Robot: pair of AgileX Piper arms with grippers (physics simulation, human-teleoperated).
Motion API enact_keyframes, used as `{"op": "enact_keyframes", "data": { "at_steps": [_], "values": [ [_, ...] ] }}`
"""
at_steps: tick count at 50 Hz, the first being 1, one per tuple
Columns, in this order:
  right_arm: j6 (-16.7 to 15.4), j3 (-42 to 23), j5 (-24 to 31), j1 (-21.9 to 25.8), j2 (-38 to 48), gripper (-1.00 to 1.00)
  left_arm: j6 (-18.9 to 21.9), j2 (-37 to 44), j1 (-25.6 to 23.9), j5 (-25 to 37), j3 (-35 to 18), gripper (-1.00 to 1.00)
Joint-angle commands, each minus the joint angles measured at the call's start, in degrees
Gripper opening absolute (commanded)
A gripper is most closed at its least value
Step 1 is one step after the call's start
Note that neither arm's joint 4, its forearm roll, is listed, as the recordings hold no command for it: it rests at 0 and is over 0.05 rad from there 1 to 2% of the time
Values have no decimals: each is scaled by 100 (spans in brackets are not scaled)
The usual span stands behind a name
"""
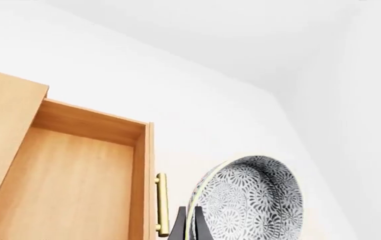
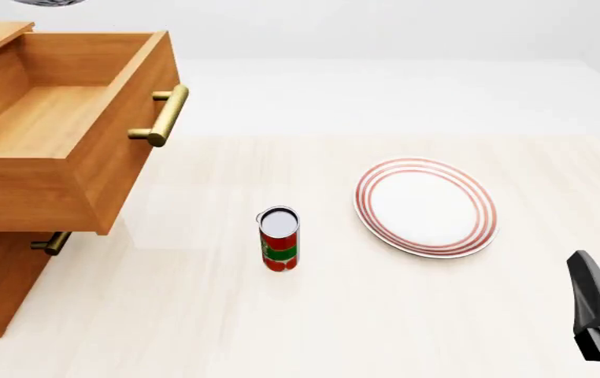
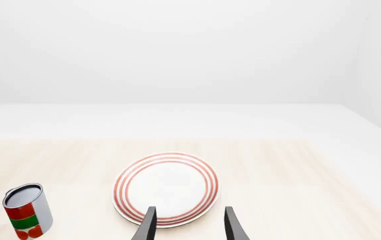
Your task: Put the bowl in the top drawer of the cabinet.
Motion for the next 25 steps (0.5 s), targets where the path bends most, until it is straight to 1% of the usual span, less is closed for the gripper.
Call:
{"op": "enact_keyframes", "data": {
  "at_steps": [1, 7, 15, 25],
  "values": [
    [0, 0, 0, 0, 1, 100, 64, 108, 237, 261, -332, -100],
    [0, 0, -1, 0, 2, 100, 63, 228, 370, 389, -590, -100],
    [0, 0, 0, 0, 1, 100, 72, 364, 529, 474, -788, -100],
    [0, 0, 0, 0, 0, 100, 183, 473, 828, 681, -981, -100]
  ]
}}
